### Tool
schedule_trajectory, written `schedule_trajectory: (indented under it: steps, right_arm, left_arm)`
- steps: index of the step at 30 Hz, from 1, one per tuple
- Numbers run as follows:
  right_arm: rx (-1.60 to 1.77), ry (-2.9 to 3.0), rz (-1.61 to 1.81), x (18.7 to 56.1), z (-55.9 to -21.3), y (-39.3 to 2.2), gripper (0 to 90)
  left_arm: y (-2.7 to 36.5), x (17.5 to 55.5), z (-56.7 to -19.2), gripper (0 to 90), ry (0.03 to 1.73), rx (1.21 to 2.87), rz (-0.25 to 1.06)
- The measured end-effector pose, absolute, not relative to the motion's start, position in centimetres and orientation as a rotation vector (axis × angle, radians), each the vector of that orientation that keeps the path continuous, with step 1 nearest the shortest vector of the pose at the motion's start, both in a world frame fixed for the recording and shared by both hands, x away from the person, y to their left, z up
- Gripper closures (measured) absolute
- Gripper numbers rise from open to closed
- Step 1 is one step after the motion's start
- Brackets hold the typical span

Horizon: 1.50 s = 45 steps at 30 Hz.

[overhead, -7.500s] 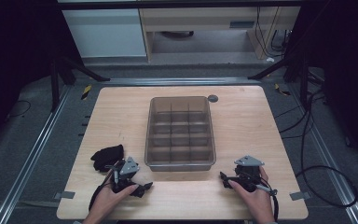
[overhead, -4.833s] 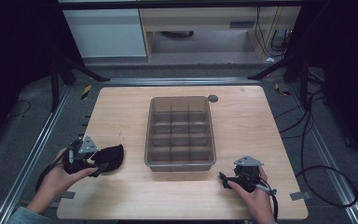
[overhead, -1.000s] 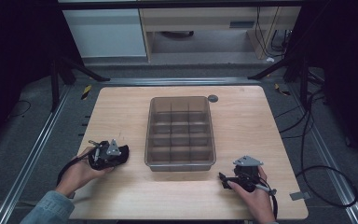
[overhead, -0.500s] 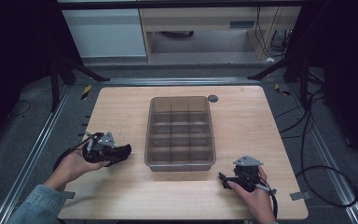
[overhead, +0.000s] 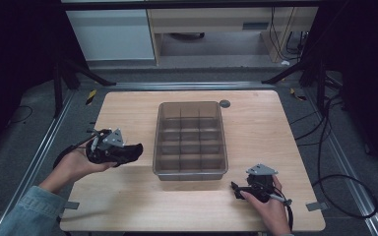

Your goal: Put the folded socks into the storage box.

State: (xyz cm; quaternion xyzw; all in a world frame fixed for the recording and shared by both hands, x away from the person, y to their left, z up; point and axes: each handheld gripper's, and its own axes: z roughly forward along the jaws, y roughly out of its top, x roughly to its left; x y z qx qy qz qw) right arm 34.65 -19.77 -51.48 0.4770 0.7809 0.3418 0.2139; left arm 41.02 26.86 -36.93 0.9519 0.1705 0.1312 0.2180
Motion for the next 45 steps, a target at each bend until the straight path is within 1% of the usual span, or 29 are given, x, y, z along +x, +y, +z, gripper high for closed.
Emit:
schedule_trajectory:
  steps: [13,25,35,45]
  right_arm:
    - [1.321,2.170,0.953,34.6,-51.5,-19.8,8.0]
    - [1.322,2.170,0.953,34.6,-51.5,-19.8,7.9]
    - [1.322,2.170,0.953,34.6,-51.5,-19.8,8.0]
    - [1.318,2.172,0.955,34.6,-51.5,-19.8,8.1]
  left_arm:
    - [23.7,41.1,-34.8,69.5,0.379,2.660,0.361]
    - [20.4,41.7,-34.2,69.3,0.303,2.698,0.336]
    - [18.0,42.3,-33.6,69.1,0.275,2.704,0.316]
    - [16.4,42.7,-34.5,68.9,0.260,2.737,0.275]
